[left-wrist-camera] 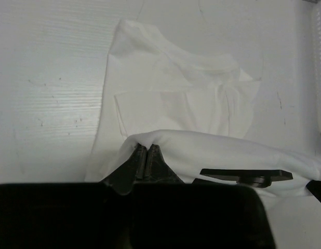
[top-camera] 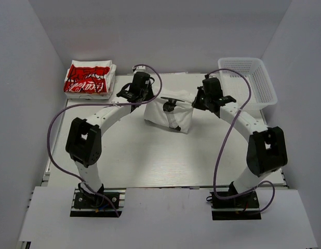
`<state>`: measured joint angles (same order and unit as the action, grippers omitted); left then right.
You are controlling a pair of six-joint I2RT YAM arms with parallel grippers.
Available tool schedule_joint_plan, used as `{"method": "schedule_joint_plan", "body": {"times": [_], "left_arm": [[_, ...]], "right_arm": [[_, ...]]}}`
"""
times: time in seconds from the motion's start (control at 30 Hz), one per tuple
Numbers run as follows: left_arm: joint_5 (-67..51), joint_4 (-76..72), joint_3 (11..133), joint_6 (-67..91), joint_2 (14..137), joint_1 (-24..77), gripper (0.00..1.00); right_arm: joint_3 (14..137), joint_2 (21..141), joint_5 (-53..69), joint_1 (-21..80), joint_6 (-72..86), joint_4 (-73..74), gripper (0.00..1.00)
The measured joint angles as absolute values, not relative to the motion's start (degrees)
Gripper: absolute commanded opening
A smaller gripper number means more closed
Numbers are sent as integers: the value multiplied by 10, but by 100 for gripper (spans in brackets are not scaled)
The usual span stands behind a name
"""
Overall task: Fold and stack the t-shirts
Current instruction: Fold the long partially folded tshirt into a neat square
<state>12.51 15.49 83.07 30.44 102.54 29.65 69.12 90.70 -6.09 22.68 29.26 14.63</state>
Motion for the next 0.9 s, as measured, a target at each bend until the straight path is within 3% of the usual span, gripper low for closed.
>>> {"method": "schedule_joint_plan", "body": {"times": [0.3,0.43,0.47,0.5,0.53,0.57,0.6,0.63,0.9], "left_arm": [[112,77,912,284,1159,251,1],[74,-51,903,264,1200,230,20],[59,-83,901,259,1212,226,56],[49,-109,900,250,1224,222,91],[39,-134,900,246,1235,219,100],[27,-155,900,241,1245,215,100],[20,-166,901,236,1254,213,100],[12,-172,906,231,1263,211,100],[-65,-166,945,214,1293,209,100]], "right_arm": [[853,1120,39,162,261,103,0],[938,1213,60,143,262,96,0],[956,1233,62,140,262,93,2],[969,1249,62,138,262,88,18],[979,1264,62,135,263,84,27],[988,1275,61,133,266,85,38],[999,1286,59,130,266,88,56],[1005,1293,56,128,265,88,90],[958,1230,62,135,236,74,90]]}}
